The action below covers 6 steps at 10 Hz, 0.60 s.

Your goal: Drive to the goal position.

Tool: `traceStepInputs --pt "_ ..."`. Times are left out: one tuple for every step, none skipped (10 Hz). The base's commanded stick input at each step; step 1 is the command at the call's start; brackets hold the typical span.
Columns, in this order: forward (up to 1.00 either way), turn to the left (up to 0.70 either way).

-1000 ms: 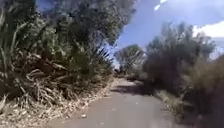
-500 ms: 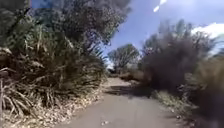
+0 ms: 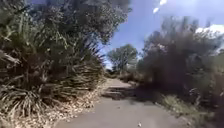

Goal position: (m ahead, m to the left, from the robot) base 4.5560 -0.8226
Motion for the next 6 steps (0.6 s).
traceStepInputs --pt "1.00 0.00" --pt "1.00 0.00" --pt "1.00 0.00" --pt "1.00 0.00" --pt "1.00 0.00" --pt "1.00 0.00"
